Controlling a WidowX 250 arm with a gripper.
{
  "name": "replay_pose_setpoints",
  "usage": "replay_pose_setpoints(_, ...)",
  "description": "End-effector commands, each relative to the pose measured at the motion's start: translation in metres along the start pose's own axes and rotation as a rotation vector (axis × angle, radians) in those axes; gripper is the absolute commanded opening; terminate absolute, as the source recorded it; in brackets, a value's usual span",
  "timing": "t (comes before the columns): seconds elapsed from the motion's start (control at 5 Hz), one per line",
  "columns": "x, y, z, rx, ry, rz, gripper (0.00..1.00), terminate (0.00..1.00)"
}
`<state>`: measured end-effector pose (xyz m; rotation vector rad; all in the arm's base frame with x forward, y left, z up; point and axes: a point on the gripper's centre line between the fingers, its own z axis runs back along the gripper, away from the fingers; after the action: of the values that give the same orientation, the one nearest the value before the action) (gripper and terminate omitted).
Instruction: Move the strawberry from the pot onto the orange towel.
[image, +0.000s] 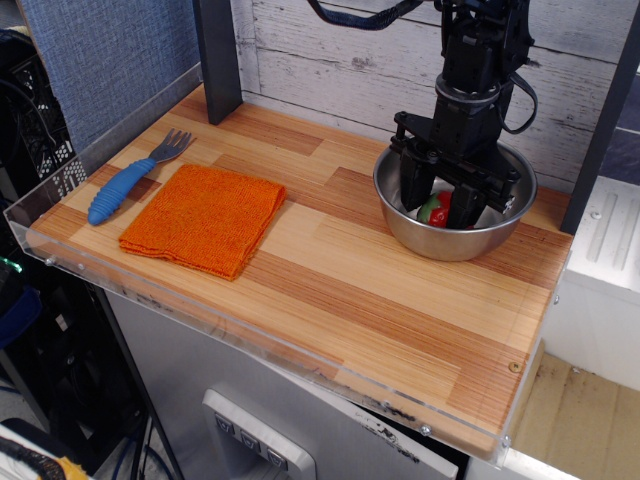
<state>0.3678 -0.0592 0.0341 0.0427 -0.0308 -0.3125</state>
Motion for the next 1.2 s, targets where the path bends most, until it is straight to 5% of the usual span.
replay_pose_setpoints(0.0, -0.005, 0.003, 0.079, -0.030, -0.172, -0.009, 0.00, 0.00)
replay_pose_setpoints(0.4, -0.046, 0.044, 0.135, -0.091, -0.259, 0.075, 0.00, 0.00)
replay_pose_setpoints(1.0, -0.117, 0.105, 0.127, -0.011, -0.151, 0.230, 0.00, 0.00)
